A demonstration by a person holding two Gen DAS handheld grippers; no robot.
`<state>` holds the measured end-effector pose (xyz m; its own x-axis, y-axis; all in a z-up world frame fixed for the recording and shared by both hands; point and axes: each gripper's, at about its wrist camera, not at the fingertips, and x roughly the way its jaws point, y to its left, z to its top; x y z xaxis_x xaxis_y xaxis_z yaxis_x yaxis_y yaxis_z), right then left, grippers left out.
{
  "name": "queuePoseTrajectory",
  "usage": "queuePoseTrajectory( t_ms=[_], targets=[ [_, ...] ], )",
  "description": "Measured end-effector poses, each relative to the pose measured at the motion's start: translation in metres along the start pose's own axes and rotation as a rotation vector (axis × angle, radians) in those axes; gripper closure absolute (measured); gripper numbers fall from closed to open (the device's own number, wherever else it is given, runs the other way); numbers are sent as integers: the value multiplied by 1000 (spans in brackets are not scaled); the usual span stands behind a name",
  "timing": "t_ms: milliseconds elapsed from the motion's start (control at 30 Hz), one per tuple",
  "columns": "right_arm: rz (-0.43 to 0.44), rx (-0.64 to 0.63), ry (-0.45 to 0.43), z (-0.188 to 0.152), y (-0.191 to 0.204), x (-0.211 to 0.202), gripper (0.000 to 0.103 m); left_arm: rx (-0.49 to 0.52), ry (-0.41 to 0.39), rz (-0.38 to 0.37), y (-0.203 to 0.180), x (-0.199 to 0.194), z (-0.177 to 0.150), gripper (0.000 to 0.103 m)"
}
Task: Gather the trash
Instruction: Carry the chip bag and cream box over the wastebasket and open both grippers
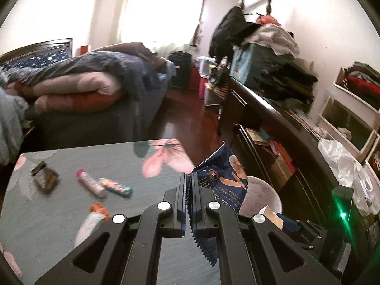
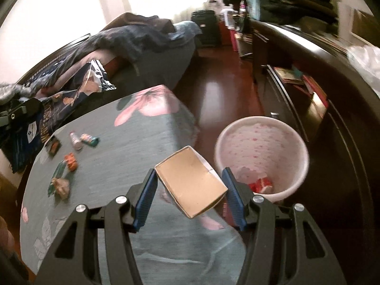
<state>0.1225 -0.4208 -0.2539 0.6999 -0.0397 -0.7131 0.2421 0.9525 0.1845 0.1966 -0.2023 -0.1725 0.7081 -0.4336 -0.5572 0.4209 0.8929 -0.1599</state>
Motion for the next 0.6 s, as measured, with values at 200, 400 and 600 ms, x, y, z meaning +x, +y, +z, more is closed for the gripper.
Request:
queuePoseTrajectory(
  t_ms=[200,400,600],
  targets=[
    [-70,78,-8,4,-44,4,46,55,34,-67,-35,30,4,99],
    [-143,147,-14,8,-85,14,46,102,92,-137,-72,71,5,99],
    [-198,190,-13,14,-117,36,46,146,145,-180,-110,117,4,99]
  ],
)
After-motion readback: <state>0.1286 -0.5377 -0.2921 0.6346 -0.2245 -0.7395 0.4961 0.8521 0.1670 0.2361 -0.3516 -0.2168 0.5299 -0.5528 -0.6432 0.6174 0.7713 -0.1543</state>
